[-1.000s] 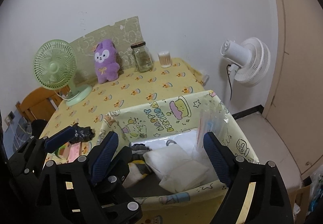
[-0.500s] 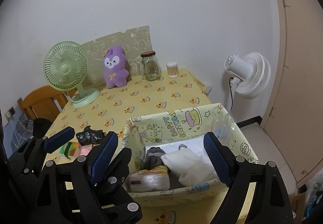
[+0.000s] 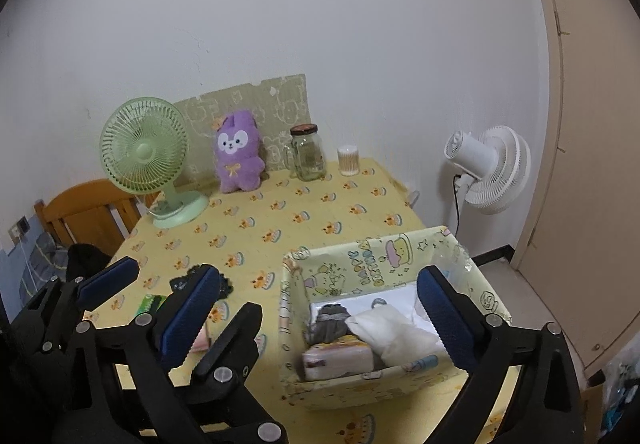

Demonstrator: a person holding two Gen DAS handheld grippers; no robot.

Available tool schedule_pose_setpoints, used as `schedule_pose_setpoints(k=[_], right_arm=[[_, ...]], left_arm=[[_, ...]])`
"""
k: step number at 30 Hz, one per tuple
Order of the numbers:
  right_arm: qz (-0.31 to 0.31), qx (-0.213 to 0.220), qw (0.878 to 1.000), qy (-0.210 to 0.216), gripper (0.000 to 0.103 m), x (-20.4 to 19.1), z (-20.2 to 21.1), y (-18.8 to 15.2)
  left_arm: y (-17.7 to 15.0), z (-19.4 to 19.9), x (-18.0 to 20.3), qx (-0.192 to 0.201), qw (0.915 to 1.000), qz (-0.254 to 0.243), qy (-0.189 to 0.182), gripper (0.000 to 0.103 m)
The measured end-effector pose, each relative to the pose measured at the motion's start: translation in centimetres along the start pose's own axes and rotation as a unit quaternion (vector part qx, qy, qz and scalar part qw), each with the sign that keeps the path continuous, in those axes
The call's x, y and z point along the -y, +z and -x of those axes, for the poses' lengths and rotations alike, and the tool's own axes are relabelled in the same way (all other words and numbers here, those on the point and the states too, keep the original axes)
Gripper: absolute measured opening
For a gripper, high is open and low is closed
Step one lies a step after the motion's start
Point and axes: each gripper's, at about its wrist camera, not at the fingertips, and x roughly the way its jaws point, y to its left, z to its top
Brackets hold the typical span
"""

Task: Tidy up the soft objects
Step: 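Move both tools back to the remaining items on the table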

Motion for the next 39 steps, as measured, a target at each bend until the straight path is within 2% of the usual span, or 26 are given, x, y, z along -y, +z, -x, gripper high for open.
schedule_pose_setpoints(k=[20, 39], right_arm=[[0.015, 0.011, 1.000, 0.022, 0.102, -5.5, 0.5, -0.4], [0.047, -0.002, 0.998, 0.038, 0.102, -9.6, -2.3, -2.9]], left_arm=[[-1.2, 2.1, -4.9, 0.015, 0.9990, 0.021, 0.036, 0.103], [-4.5, 0.4, -8.8, -0.008, 0.9980, 0.042, 0.045, 0.103]])
